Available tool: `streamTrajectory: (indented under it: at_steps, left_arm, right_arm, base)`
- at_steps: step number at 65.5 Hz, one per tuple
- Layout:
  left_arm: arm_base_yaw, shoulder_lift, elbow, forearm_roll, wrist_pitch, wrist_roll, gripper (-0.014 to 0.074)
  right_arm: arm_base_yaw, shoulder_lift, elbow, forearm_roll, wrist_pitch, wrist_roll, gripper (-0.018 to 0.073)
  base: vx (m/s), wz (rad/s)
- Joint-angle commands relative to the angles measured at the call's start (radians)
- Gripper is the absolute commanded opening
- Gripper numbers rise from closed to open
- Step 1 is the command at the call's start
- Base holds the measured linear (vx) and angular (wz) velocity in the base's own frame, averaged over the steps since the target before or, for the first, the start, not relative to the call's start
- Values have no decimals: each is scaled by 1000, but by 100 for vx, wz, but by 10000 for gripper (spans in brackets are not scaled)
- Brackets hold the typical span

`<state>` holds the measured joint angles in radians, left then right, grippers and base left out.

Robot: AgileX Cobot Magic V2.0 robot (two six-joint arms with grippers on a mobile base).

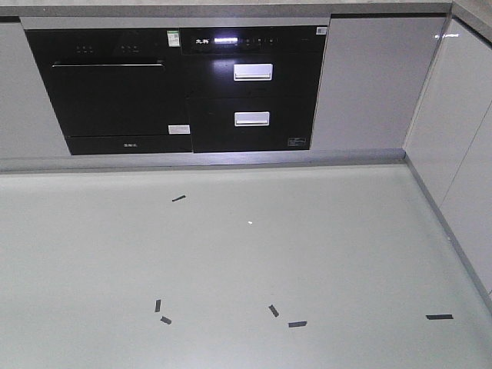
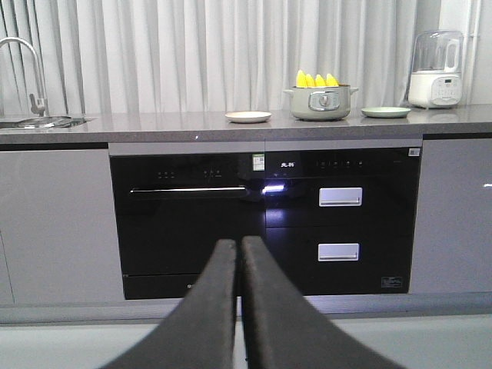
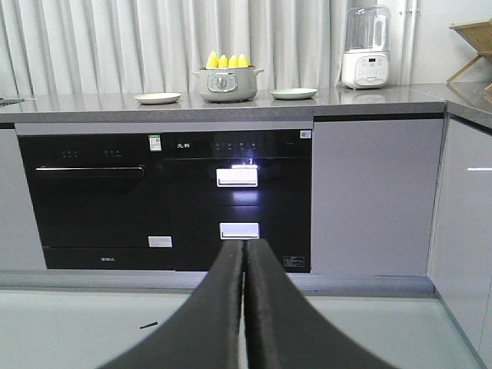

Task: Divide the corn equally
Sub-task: 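Drive the base forward toward the counter with the pot and plates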

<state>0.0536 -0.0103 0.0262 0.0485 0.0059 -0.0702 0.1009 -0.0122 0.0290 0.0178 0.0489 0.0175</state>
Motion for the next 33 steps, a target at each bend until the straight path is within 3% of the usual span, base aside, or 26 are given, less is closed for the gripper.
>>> streamTrajectory:
  at_steps: [1,33]
  left_arm:
    - [-2,-18,13,-9,-74,-10,-6]
    - [-2,-18,13,-9,-74,-10,-6]
  right_arm:
    - [0,-1,8,-8,-73,-7,-11]
    - [0,-1,8,-8,-73,-7,-11]
  base:
    - [0,0]
    - [4,1]
